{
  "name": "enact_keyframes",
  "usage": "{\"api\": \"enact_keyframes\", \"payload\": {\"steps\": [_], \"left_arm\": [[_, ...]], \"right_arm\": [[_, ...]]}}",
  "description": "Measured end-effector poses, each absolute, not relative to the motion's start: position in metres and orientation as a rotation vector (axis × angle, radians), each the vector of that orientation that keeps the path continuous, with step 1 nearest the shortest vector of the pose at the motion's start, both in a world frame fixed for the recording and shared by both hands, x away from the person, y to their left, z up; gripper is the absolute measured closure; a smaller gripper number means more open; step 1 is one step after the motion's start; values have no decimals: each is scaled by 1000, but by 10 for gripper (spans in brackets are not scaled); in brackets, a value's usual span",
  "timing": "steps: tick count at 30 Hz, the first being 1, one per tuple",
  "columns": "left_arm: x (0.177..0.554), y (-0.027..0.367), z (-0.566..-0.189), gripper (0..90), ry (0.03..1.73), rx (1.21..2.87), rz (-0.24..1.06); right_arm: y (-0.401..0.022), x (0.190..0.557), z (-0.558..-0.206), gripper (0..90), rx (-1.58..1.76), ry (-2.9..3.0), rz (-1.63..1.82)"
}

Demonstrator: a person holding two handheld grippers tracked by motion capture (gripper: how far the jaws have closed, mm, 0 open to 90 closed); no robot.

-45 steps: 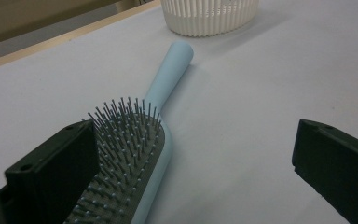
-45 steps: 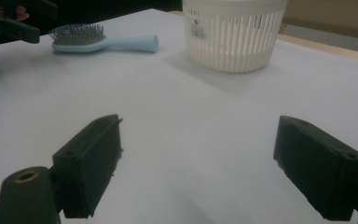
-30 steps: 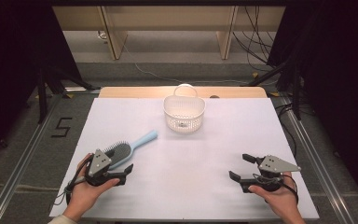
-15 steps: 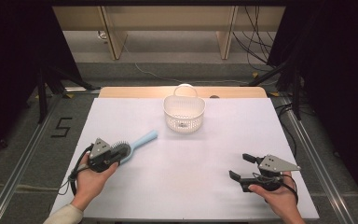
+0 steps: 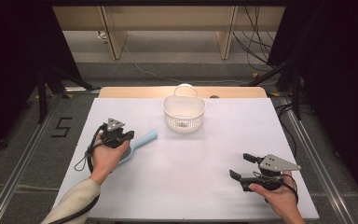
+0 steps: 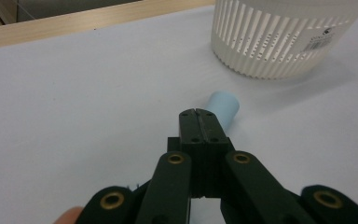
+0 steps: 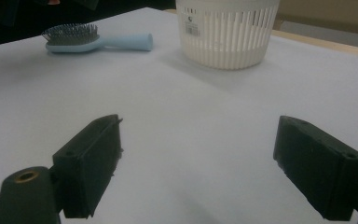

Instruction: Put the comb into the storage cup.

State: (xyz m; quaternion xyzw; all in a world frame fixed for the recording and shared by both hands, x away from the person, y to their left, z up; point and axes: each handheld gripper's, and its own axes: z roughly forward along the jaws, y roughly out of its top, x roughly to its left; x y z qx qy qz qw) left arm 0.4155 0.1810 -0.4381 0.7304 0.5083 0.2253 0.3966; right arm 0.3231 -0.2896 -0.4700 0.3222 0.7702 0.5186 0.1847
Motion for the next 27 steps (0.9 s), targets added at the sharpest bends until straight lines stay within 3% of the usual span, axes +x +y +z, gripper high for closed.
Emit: {"api": "enact_keyframes", "payload": {"steps": [10, 27], "left_arm": [[460, 153, -441, 900, 1360, 1888, 536], [486, 139, -460, 900, 1506, 1975, 525]], "right_arm": [[-289, 322, -469, 158, 897, 2175, 1467], [-288, 322, -469, 158, 890, 2177, 1468]]}}
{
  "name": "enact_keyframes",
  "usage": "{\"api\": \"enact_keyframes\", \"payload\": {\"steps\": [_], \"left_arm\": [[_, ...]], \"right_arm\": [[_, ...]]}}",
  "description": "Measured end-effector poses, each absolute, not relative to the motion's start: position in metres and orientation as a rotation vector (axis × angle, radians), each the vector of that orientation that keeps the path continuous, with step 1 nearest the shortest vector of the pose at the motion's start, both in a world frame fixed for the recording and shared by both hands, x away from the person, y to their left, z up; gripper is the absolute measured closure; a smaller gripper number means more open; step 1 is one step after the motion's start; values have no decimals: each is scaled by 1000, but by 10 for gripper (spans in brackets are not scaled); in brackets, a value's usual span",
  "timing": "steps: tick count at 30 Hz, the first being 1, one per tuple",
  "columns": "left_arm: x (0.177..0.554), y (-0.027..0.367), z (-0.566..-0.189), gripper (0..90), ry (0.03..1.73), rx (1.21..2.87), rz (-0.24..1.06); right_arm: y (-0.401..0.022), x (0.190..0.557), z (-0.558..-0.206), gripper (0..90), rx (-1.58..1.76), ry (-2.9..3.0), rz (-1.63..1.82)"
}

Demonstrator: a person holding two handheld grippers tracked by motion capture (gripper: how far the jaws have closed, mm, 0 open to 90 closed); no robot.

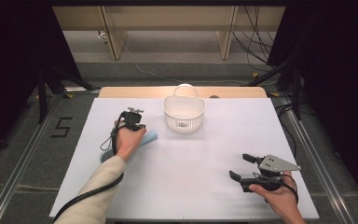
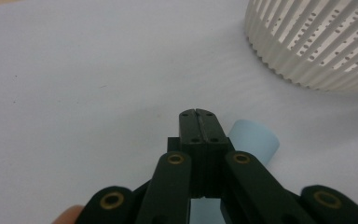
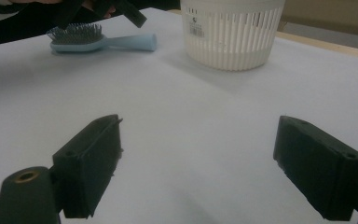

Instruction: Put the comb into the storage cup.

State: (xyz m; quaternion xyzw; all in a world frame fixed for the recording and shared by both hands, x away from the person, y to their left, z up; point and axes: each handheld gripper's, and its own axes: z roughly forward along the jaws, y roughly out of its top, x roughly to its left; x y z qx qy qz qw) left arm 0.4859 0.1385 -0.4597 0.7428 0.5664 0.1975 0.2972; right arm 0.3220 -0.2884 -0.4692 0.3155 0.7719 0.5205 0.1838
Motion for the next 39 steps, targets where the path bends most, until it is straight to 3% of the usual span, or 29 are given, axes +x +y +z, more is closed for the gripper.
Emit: {"api": "enact_keyframes", "payload": {"steps": [22, 39], "left_arm": [[500, 130, -479, 900, 1617, 2069, 473], [497, 127, -479, 900, 1612, 2103, 477]], "right_arm": [[-288, 322, -469, 158, 887, 2181, 1470], [-288, 322, -469, 158, 889, 2184, 1468]]}}
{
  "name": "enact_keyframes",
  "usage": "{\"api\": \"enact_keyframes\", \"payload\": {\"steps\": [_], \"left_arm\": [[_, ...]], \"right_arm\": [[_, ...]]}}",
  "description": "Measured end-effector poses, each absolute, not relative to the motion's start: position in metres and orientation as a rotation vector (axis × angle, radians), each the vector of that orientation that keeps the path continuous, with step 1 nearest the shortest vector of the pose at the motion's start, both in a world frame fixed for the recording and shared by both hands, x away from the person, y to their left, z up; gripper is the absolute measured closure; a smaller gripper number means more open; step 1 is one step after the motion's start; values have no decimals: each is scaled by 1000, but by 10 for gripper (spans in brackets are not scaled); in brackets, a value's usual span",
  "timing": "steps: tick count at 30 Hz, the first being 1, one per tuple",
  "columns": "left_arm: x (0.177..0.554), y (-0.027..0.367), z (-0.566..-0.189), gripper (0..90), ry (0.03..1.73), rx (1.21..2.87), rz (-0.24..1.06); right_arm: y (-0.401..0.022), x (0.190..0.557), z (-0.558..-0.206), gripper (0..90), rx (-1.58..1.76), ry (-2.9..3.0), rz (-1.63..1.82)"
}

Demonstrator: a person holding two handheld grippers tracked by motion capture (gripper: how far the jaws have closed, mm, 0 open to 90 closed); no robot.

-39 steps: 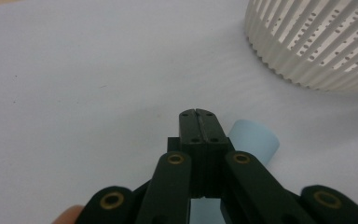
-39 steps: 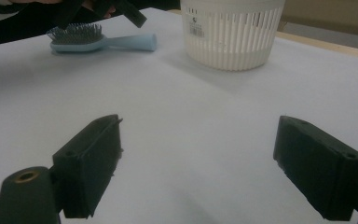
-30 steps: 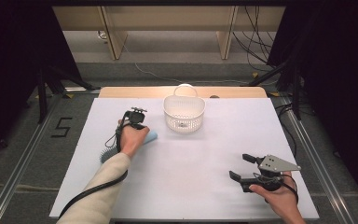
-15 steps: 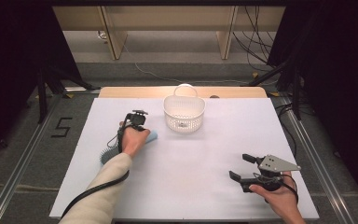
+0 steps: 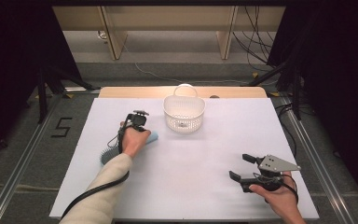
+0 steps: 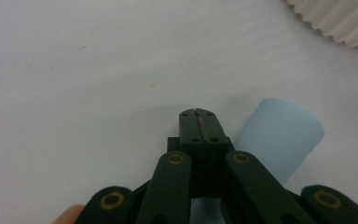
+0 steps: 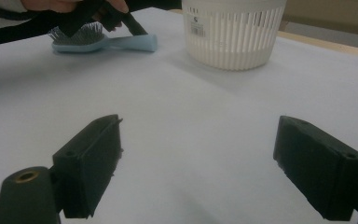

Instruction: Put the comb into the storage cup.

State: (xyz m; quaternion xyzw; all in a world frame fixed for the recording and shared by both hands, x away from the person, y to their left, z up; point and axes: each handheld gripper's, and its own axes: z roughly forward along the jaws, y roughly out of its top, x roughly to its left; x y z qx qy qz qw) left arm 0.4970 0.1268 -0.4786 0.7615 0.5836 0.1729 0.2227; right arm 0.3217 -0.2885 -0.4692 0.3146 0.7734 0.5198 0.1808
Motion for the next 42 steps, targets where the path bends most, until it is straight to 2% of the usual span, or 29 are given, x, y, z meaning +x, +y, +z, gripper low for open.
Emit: {"api": "enact_keyframes", "payload": {"steps": [19, 25, 42], "left_arm": [[468, 126, -476, 900, 1514, 2214, 426], [451, 125, -475, 900, 1456, 2265, 364], [401, 128, -473, 900, 1290, 2399, 321]], "right_arm": [[-288, 322, -470, 158, 886, 2192, 1462], [-288, 322, -470, 158, 887, 2189, 1466], [-288, 322, -470, 158, 886, 2193, 1461]]}}
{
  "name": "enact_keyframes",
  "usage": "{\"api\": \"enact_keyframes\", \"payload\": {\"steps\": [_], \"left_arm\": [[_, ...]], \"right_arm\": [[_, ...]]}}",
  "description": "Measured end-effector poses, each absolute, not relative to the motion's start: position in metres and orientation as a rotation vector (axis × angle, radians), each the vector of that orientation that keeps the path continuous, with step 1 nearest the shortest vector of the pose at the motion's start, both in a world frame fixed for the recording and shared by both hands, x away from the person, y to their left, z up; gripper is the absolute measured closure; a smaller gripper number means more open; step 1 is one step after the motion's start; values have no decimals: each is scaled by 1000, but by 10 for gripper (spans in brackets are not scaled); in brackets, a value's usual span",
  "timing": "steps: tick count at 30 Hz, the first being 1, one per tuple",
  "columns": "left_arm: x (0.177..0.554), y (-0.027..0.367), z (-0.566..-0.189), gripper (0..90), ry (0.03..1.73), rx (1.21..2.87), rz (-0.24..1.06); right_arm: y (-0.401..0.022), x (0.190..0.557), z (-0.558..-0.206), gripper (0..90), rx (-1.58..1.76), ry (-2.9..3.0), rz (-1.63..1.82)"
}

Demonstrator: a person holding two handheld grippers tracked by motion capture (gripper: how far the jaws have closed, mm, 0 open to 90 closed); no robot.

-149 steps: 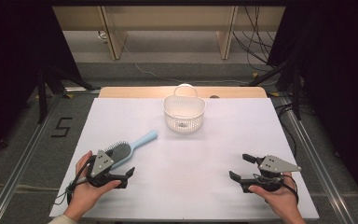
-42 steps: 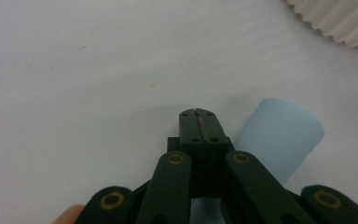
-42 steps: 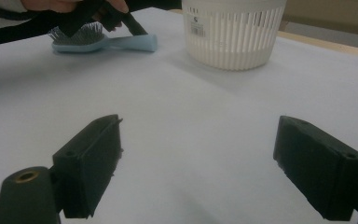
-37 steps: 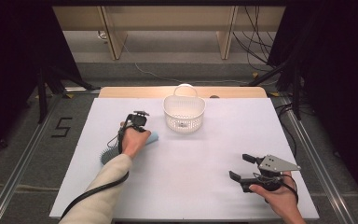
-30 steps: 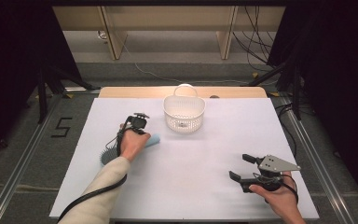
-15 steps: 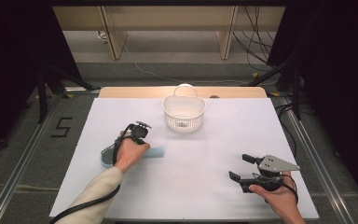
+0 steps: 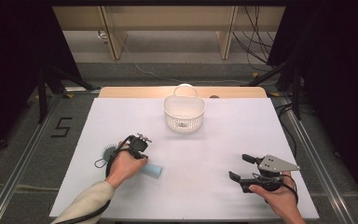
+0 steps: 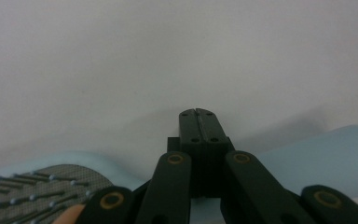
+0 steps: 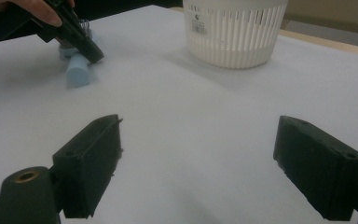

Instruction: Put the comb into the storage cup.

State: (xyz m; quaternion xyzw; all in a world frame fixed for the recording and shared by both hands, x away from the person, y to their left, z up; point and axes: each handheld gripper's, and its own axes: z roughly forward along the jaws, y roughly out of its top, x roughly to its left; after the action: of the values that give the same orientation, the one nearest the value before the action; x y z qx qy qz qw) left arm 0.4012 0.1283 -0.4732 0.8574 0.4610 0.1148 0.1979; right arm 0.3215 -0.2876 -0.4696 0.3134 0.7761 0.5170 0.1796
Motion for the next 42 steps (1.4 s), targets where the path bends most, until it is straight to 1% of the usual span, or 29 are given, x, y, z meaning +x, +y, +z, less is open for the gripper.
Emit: {"api": "enact_keyframes", "payload": {"steps": [9, 16, 30, 42], "left_arm": [[375, 135, -474, 900, 1230, 2452, 350], [361, 144, -473, 900, 1209, 2474, 344], [334, 170, -473, 900, 1209, 2511, 311], [321, 195, -472, 900, 1257, 2510, 255]], "right_arm": [[-287, 321, -469, 158, 884, 2192, 1460], [-288, 322, -470, 158, 889, 2192, 1458], [-288, 322, -470, 158, 892, 2189, 1456], [-288, 322, -469, 158, 894, 2188, 1456]]}}
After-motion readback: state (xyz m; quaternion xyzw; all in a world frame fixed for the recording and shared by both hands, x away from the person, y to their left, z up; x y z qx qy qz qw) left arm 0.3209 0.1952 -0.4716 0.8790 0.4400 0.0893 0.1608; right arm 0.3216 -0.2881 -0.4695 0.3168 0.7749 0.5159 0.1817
